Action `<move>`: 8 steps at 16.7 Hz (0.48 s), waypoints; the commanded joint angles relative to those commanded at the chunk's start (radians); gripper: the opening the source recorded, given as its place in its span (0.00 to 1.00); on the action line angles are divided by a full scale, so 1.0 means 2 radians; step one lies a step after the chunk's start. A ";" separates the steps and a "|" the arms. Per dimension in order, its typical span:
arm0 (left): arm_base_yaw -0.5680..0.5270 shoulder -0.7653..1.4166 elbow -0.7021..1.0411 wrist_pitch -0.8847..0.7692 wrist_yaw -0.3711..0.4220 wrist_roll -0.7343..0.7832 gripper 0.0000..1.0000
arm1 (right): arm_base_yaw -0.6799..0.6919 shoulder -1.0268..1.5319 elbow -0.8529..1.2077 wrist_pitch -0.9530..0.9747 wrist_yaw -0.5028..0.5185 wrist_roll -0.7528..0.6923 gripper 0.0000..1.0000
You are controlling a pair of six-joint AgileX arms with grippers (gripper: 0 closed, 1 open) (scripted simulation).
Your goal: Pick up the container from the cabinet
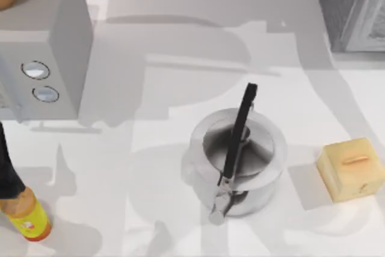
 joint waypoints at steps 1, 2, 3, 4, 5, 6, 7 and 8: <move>0.000 0.000 0.000 0.000 0.000 0.000 1.00 | -0.005 0.008 0.007 0.003 -0.005 0.000 1.00; 0.000 0.000 0.000 0.000 0.000 0.000 1.00 | -0.007 0.010 0.010 0.004 -0.007 0.000 1.00; 0.000 0.000 0.000 0.000 0.000 0.000 1.00 | -0.007 0.010 0.010 0.004 -0.007 0.000 1.00; 0.000 0.000 0.000 0.000 0.000 0.000 1.00 | -0.007 0.010 0.010 0.004 -0.007 0.000 1.00; 0.000 0.000 0.000 0.000 0.000 0.000 1.00 | -0.007 0.010 0.010 0.004 -0.007 0.000 1.00; 0.000 0.000 0.000 0.000 0.000 0.000 1.00 | -0.007 0.010 0.010 0.004 -0.007 0.000 0.92; 0.000 0.000 0.000 0.000 0.000 0.000 1.00 | -0.007 0.010 0.010 0.004 -0.007 0.000 0.85; 0.000 0.000 0.000 0.000 0.000 0.000 1.00 | -0.007 0.010 0.010 0.004 -0.007 0.000 0.77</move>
